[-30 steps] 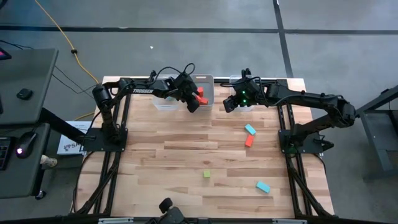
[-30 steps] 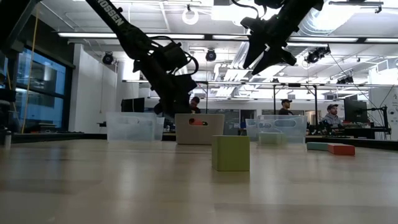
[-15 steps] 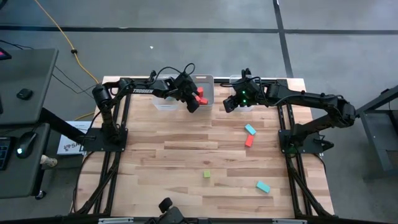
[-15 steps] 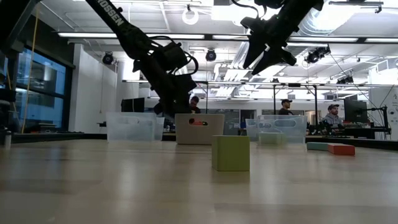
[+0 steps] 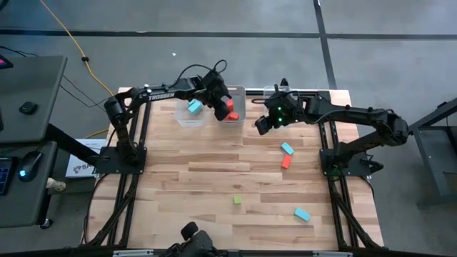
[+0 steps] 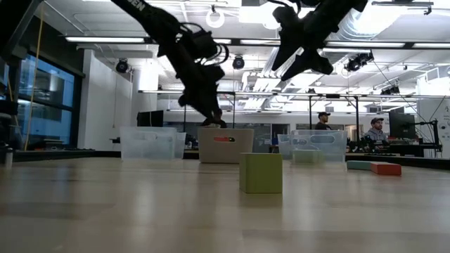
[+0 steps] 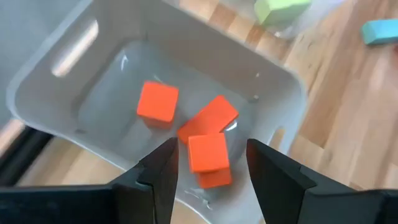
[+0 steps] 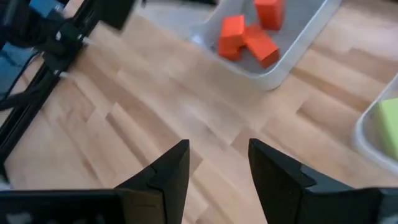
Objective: Sort & place blocks by color
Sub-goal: Put the small blue rectangular block into the left transparent bin
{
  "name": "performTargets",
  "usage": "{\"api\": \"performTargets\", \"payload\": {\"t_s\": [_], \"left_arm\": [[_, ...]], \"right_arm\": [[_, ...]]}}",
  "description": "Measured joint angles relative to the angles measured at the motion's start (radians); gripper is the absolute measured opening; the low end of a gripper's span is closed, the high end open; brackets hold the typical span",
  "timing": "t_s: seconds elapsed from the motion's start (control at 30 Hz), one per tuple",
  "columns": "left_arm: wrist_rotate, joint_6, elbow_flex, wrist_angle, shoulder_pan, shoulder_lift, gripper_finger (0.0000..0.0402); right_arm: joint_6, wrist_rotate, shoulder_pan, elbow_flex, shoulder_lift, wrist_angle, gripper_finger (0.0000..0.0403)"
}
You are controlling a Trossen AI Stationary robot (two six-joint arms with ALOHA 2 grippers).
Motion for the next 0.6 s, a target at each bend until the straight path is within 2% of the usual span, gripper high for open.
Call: {"api": "performTargets", "payload": {"t_s": [0.23,0.43,0.6], "left_arm": [[0.0,0.023,0.073,-0.073,-0.007,-0.05,0.0164],[0.001,0.03,0.081,-0.095,-0.008,-0.122,0.0164],[0.0,0.038,0.081,-0.104,-0.008,-0.187,0.0163]], "right_arm": [[0.067,-0.021,0.086,0.0,0.0,-0.107,0.0154],[0.153,-0.01,0.162,0.0,0.0,-0.237,0.0154],[0.234,0.068,0.221,0.0,0.0,-0.348,0.0154]]}}
